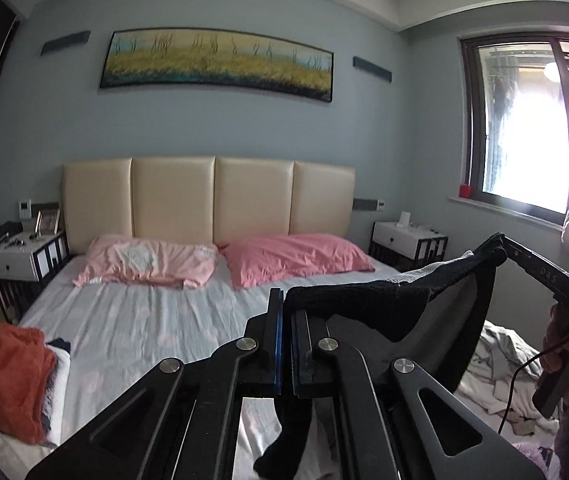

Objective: Fold clothes
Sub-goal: 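Lift the grey-and-black shirt high with both tools, holding it by the shoulders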

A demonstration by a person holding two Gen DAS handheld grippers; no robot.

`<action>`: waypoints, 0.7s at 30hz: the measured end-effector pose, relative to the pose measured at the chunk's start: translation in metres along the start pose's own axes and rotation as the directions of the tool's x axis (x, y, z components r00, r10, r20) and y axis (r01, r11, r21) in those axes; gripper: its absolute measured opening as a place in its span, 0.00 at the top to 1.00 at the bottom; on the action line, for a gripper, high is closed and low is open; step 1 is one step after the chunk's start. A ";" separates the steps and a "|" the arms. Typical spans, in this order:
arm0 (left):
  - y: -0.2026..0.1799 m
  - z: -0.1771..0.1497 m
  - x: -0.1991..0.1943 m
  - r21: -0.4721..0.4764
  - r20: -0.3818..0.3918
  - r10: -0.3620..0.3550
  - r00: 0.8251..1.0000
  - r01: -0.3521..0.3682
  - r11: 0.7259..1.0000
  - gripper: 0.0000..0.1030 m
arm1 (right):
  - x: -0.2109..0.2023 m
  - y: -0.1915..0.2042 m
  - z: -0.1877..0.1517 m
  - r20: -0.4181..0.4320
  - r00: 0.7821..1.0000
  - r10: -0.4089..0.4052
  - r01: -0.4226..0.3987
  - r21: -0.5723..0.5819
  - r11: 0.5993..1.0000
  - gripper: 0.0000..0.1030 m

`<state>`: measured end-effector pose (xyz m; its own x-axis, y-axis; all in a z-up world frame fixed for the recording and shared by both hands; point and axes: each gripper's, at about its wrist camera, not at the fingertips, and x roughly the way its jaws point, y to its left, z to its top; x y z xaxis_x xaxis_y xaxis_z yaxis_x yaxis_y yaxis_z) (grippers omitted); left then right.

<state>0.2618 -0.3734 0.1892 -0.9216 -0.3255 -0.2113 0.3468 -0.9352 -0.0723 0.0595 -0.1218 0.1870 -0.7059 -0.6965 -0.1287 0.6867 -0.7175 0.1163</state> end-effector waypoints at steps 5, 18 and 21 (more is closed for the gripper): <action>-0.007 0.044 -0.057 0.003 0.126 -0.005 0.992 0.005 1.000 0.97 | -0.061 0.017 0.048 0.131 0.991 -0.005 0.013 -0.057 0.998 0.98; -0.006 0.053 -0.089 0.020 0.127 0.032 0.991 -0.035 0.999 0.97 | -0.115 0.047 0.068 0.203 0.979 -0.010 0.036 -0.125 0.991 0.98; 0.006 0.033 -0.057 0.005 0.053 0.064 0.997 -0.064 0.998 0.97 | -0.088 0.049 0.051 0.135 0.991 -0.022 0.040 -0.132 0.990 0.98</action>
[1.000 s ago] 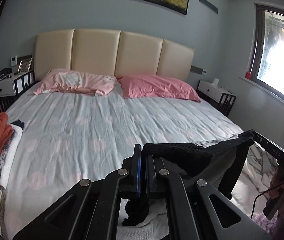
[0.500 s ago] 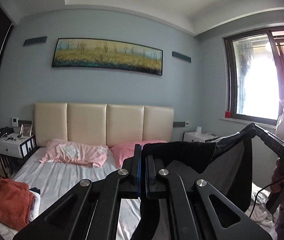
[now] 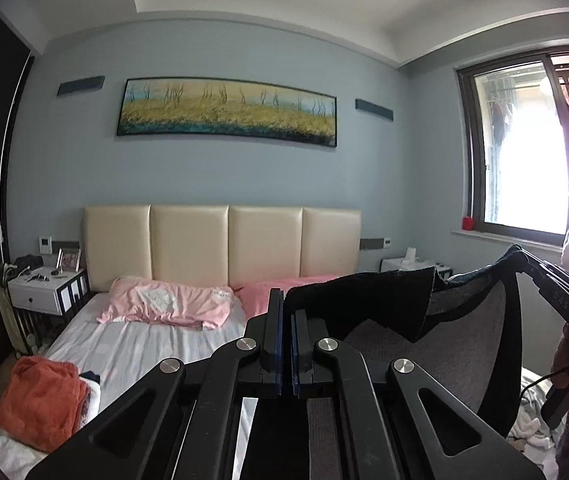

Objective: Fold clothes
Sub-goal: 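Lift the grey-and-black shirt high with both tools, holding it by the shoulders, then lower the shirt flat onto the bed with both tools and release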

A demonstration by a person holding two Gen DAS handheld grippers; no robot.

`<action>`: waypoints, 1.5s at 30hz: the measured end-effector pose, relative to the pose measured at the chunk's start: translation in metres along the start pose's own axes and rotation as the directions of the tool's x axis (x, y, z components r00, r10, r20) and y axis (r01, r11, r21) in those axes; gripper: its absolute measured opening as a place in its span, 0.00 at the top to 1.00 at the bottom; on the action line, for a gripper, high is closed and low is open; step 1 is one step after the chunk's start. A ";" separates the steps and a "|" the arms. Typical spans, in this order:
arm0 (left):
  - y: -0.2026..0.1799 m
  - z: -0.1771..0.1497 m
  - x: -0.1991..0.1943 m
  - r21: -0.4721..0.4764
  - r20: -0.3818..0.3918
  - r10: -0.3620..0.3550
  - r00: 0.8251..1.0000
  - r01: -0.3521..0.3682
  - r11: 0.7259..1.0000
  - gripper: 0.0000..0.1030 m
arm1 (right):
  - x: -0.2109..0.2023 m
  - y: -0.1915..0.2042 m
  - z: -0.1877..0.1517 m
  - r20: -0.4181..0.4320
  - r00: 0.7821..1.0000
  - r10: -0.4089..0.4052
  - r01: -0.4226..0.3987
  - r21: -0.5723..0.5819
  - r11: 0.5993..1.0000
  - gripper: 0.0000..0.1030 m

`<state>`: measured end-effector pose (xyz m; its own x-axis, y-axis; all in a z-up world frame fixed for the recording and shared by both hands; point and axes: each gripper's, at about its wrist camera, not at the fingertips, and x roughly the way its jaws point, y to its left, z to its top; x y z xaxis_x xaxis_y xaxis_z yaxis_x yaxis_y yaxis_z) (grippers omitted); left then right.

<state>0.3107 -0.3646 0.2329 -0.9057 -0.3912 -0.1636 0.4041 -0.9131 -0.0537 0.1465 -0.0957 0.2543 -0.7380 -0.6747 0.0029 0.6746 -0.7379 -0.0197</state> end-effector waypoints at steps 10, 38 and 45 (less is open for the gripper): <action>0.029 -0.080 0.150 0.063 -0.250 0.131 0.959 -0.119 0.991 0.97 | 0.140 0.012 -0.103 -0.255 0.966 -0.042 0.042 -0.006 0.999 0.98; 0.112 -0.311 0.535 0.129 -0.718 0.205 0.665 -0.163 0.978 0.92 | 0.509 0.028 -0.410 -0.721 0.680 -0.136 0.014 -0.172 0.985 0.98; 0.122 -0.317 0.530 0.068 -0.754 0.194 0.628 -0.219 0.973 0.58 | 0.517 0.015 -0.424 -0.803 0.596 -0.010 -0.012 -0.021 1.000 0.80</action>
<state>-0.0791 -0.6473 -0.1722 -0.3938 -0.3360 -0.8556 0.5829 -0.8110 0.0502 -0.2315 -0.4498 -0.1687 -0.4589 -0.3852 -0.8007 0.6831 -0.7292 -0.0407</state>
